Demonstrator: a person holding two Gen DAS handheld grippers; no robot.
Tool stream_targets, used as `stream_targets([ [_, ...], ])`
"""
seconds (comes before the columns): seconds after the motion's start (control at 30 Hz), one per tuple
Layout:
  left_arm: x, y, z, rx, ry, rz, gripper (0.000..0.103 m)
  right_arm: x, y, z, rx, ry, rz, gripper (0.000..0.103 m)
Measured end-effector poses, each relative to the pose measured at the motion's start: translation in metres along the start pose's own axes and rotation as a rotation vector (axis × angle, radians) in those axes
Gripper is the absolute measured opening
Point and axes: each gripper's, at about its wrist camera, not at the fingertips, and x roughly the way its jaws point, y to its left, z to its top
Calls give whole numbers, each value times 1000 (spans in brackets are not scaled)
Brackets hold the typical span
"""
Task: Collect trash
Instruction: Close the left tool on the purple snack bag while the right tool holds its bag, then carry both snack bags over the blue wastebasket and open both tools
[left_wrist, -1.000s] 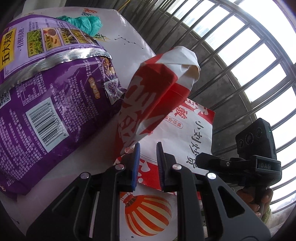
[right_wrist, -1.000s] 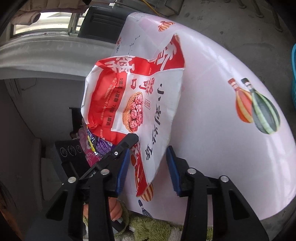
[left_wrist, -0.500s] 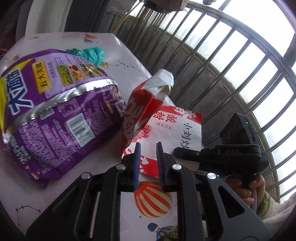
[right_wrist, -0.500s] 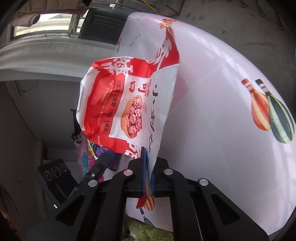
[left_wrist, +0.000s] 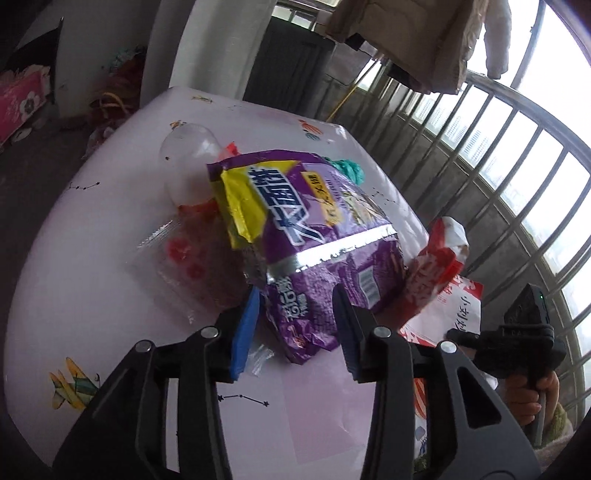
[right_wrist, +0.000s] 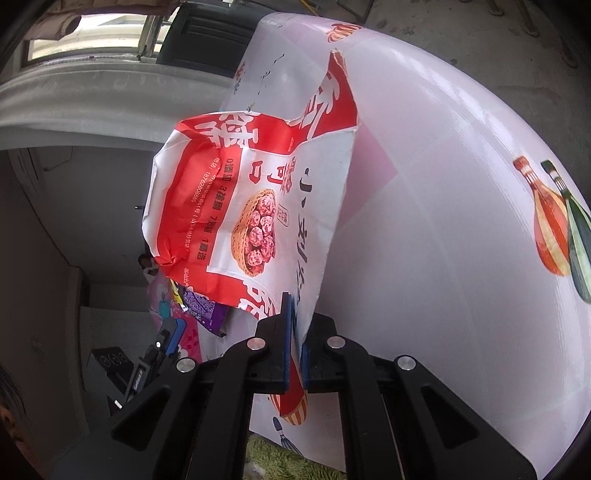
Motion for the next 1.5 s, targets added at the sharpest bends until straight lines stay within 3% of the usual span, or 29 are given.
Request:
stream_targets([
  [0.27,22,25,14,-95,17,6,47,5,4,2,-12,11,-16,4],
  [0.5,43,30,20,-174,41,-56,53,10,11,6,-22,19,-34,4],
  [0.57,43,30,20,-183,43,-92,53,11,12,6,-21,19,-33,4],
  [0.8,18,22,15,-241,-58,-362,53,11,11,6,-18,21,-28,4],
  [0.9,14,14,13,-230,-77,-425,53,11,11,6,-16,23,-23,4],
  [1.07,29,1,11,-191,-28,-359,51,11,10,6,-15,18,-26,4],
  [1.27,36,-7,11,-189,-17,-350,24,5,13,3,-23,1,-12,4],
  [1.5,20,-19,11,-139,-45,-356,13,-23,25,-2,-63,-55,6,3],
])
